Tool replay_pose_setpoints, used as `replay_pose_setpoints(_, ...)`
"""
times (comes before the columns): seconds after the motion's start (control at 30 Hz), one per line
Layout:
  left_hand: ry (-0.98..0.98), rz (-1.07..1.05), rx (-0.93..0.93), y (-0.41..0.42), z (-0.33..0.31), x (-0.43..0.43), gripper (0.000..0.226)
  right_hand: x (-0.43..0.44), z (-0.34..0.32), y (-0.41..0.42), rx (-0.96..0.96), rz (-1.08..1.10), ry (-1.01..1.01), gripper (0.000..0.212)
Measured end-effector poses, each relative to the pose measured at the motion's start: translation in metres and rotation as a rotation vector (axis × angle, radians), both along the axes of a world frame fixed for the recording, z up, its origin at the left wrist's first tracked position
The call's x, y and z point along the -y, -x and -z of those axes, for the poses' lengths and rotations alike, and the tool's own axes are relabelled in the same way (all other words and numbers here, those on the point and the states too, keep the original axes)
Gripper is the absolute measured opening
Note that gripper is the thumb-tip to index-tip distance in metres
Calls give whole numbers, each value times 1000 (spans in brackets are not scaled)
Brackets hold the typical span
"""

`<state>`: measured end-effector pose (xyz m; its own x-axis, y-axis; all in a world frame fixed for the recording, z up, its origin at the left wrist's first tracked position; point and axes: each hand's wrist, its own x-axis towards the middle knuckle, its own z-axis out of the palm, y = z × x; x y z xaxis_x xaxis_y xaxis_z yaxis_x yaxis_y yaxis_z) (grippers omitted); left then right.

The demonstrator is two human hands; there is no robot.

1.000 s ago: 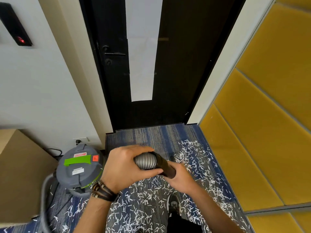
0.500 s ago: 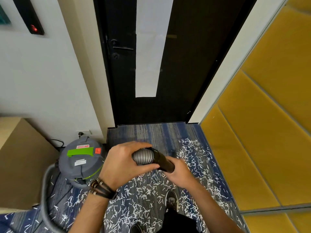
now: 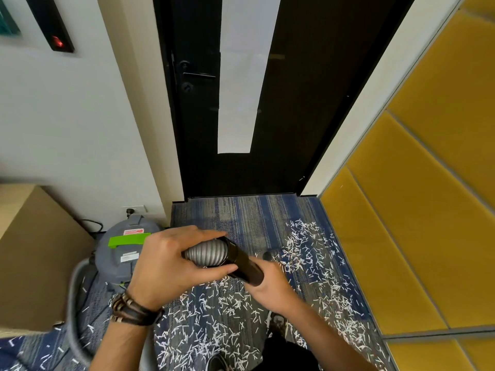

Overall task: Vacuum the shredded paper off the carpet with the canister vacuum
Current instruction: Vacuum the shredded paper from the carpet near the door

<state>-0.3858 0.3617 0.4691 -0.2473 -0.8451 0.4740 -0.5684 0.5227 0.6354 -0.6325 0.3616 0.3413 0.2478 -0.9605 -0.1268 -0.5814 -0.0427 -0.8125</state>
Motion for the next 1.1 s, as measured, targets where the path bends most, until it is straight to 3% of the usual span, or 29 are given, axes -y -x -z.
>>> replay_pose_setpoints(0.73, 131, 43, -3, 30, -29, 27, 54, 27, -31, 22, 105, 20, 44, 26)
replay_pose_setpoints(1.1, -126, -2, 144, 121, 21, 77, 62, 103, 6, 120, -42, 20, 28, 20)
